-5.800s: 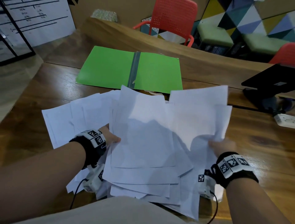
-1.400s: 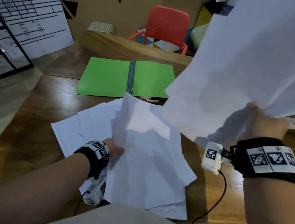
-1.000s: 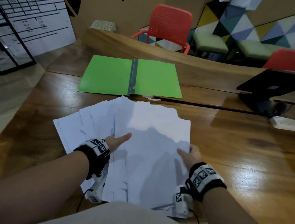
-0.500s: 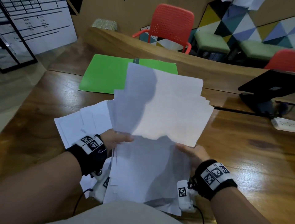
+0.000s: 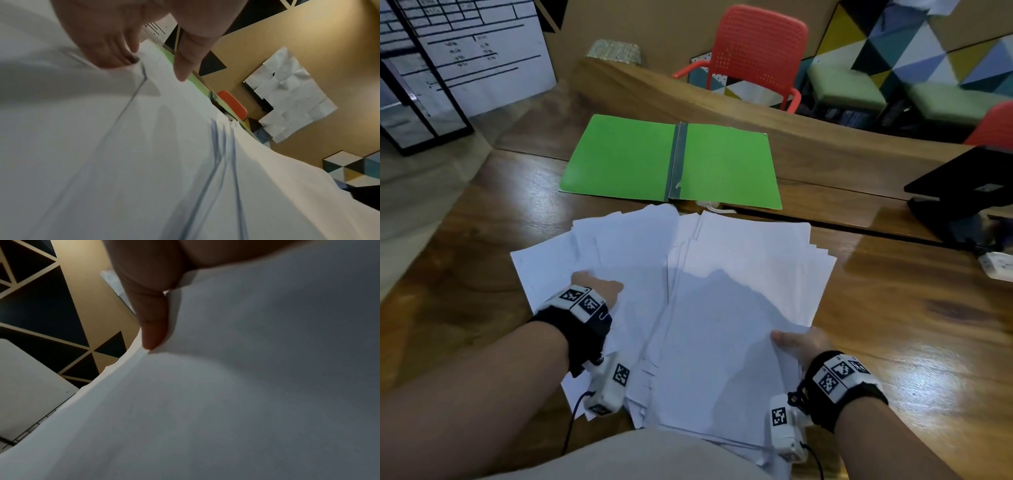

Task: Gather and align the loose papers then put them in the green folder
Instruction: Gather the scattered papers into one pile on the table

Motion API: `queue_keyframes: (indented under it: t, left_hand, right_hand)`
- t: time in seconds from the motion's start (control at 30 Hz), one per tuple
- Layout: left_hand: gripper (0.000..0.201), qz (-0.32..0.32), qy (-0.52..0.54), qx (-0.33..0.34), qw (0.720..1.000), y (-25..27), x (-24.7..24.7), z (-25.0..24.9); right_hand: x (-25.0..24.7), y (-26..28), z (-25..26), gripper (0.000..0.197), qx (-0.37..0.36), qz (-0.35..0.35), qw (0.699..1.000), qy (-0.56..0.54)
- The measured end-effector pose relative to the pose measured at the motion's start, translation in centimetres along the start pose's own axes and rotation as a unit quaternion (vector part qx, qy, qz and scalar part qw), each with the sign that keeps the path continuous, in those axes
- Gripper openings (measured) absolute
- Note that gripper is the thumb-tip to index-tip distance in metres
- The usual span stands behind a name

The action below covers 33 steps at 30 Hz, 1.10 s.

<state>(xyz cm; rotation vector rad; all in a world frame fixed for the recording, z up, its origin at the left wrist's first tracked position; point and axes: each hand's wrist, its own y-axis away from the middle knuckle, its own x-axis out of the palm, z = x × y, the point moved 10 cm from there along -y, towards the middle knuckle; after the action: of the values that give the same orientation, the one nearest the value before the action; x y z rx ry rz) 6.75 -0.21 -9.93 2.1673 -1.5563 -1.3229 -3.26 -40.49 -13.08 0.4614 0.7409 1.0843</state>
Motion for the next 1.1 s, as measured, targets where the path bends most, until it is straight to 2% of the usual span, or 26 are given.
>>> queue_keyframes:
  t: [0.07,0.1,0.2,0.27,0.33,0.37,0.5,0.6,0.7,0.8,0.87,1.0,1.1]
  left_hand:
    - [0.078,-0.021,0.096,0.008,0.995,0.3,-0.2,-0.1]
    - [0.079,-0.015,0.101,0.012,0.995,0.4,-0.1,-0.2]
    - [0.07,0.052,-0.017,0.023,0.998,1.8,1.2,-0.6]
    - [0.054,0.054,-0.081,0.065,0.993,2.7,1.1,-1.8]
    - [0.039,0.025,-0.108,0.12,0.987,3.5,0.4,-3.6]
    - [0.036,0.012,-0.114,0.145,0.983,3.9,-0.2,-4.6]
    - [0.051,-0.027,-0.06,0.195,0.979,5.7,-3.3,-7.5]
    - [0.041,-0.056,0.02,0.198,0.978,6.2,-6.4,-8.9]
    - [0.05,-0.107,0.067,0.211,0.969,6.5,-10.3,-10.7]
    - [0.042,-0.156,0.058,0.223,0.96,7.4,-13.9,-12.8]
    - [0.045,-0.176,0.057,0.226,0.956,8.1,-15.5,-13.9]
    - [0.051,-0.139,0.013,0.243,0.96,8.8,-14.3,-16.0]
    - [0.042,-0.053,-0.029,0.26,0.964,8.1,-9.6,-15.9]
  right_hand:
    - [0.1,-0.3,-0.1,0.049,0.0,-0.002,1.0,0.01]
    - [0.1,-0.7,-0.5,0.055,0.004,-0.003,1.0,0.02]
    - [0.0,-2.3,-1.4,0.073,0.006,-0.003,1.0,0.025]
    - [0.3,-1.0,-0.4,0.063,0.004,-0.009,0.999,0.037]
    - [0.3,0.4,0.5,0.037,0.002,-0.018,0.998,0.052]
    - [0.1,0.6,0.6,0.032,0.0,-0.027,0.998,0.057]
    - [-0.2,-0.1,0.7,0.04,-0.009,-0.041,0.996,0.073]
    - [-0.2,-0.3,0.4,0.047,-0.001,-0.038,0.996,0.081]
    - [0.0,-0.3,0.5,0.045,0.0,-0.024,0.996,0.087]
    - [-0.2,0.0,1.1,0.04,-0.01,-0.029,0.994,0.108]
    - [-0.2,-0.1,1.1,0.04,-0.011,-0.033,0.993,0.109]
    - [0.2,-0.5,0.6,0.048,0.011,-0.014,0.996,0.093]
    - [0.2,-1.2,-0.1,0.052,0.018,-0.015,0.996,0.081]
